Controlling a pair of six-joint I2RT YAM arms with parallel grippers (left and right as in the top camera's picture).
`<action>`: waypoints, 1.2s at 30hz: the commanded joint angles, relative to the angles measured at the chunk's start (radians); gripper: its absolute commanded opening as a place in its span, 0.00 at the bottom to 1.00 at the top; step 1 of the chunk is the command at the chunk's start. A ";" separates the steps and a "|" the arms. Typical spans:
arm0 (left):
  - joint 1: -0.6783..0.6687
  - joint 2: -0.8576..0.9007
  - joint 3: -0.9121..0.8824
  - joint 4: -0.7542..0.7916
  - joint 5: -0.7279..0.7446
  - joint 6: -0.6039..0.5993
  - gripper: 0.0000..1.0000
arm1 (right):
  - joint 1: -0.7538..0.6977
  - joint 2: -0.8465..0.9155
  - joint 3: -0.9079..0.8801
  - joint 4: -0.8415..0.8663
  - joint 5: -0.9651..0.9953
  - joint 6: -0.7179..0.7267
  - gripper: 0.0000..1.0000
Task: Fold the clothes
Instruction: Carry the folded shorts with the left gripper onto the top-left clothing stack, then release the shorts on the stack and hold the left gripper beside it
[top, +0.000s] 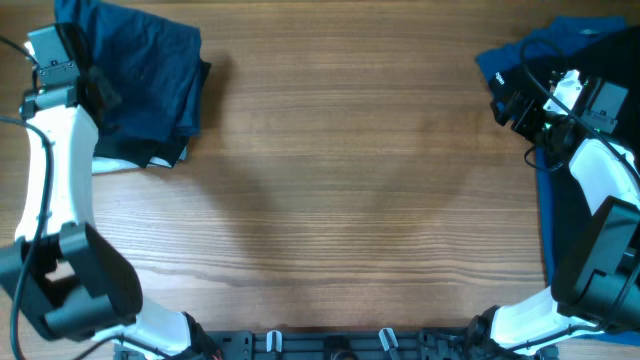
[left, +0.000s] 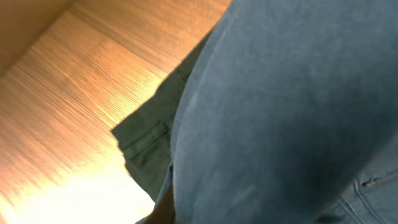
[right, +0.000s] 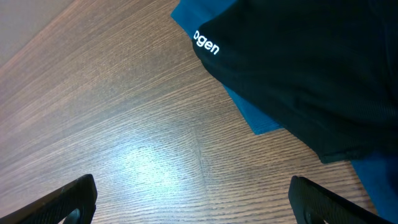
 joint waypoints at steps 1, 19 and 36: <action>0.023 0.065 0.027 0.033 -0.006 0.005 0.44 | 0.002 -0.024 0.005 0.003 0.007 0.000 1.00; 0.140 -0.030 0.027 0.116 0.504 -0.141 0.19 | 0.002 -0.024 0.005 0.003 0.007 0.000 1.00; 0.073 0.268 0.013 -0.092 0.901 -0.096 0.04 | 0.002 -0.024 0.005 0.003 0.007 0.000 0.99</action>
